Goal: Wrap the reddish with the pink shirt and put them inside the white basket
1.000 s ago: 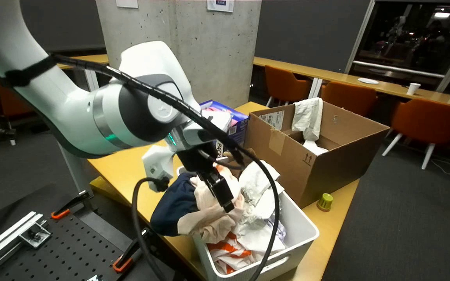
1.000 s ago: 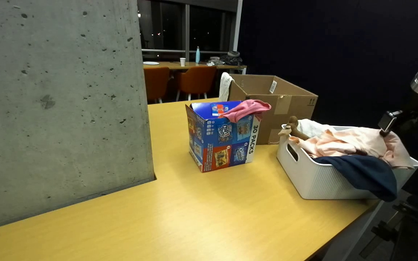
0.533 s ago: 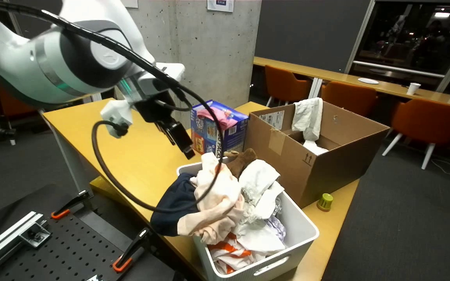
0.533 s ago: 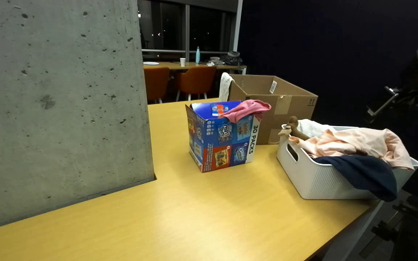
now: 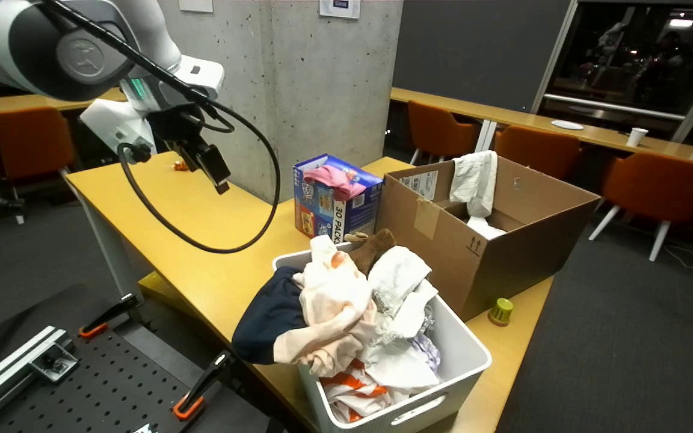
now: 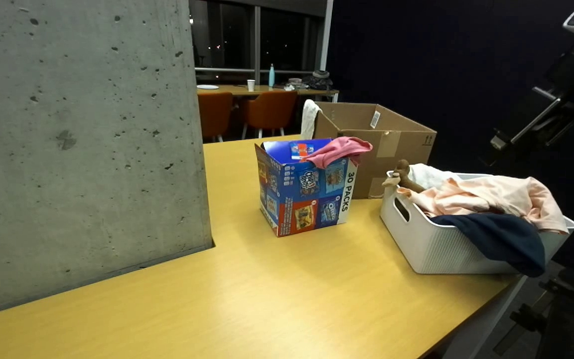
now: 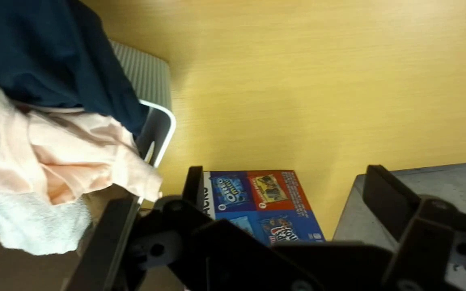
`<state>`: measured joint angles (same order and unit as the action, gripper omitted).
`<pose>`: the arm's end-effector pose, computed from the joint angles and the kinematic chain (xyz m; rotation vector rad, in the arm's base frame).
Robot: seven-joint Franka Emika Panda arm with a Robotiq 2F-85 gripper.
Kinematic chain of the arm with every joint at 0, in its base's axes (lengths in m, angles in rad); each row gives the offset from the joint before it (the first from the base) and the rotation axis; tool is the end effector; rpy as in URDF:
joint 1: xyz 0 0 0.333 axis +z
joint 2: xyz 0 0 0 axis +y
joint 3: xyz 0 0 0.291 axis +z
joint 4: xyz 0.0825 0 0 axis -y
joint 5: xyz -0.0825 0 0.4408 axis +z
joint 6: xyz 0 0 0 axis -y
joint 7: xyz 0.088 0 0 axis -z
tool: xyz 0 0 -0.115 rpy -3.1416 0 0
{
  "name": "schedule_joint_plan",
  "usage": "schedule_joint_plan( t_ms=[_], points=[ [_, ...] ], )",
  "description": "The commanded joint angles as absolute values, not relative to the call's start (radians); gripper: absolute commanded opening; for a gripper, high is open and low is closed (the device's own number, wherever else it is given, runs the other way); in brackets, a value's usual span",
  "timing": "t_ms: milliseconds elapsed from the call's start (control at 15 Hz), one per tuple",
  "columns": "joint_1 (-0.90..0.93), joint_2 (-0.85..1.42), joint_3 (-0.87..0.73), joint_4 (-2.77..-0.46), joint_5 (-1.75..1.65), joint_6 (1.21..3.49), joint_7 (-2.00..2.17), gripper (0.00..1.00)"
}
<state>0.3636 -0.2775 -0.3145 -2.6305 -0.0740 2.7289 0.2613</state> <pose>0.4929 0.0350 0.3025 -2.9856 0.2306 -0.5354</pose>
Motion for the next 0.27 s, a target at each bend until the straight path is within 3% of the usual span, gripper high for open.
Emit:
schedule_joint_plan(
  t_ms=[0, 200],
  points=[
    [0.346, -0.197, -0.268, -2.528, 0.174, 2.650, 0.041, 1.00],
    [0.284, -0.152, -0.203, -2.475, 0.265, 2.593, -0.037, 1.00]
  ],
)
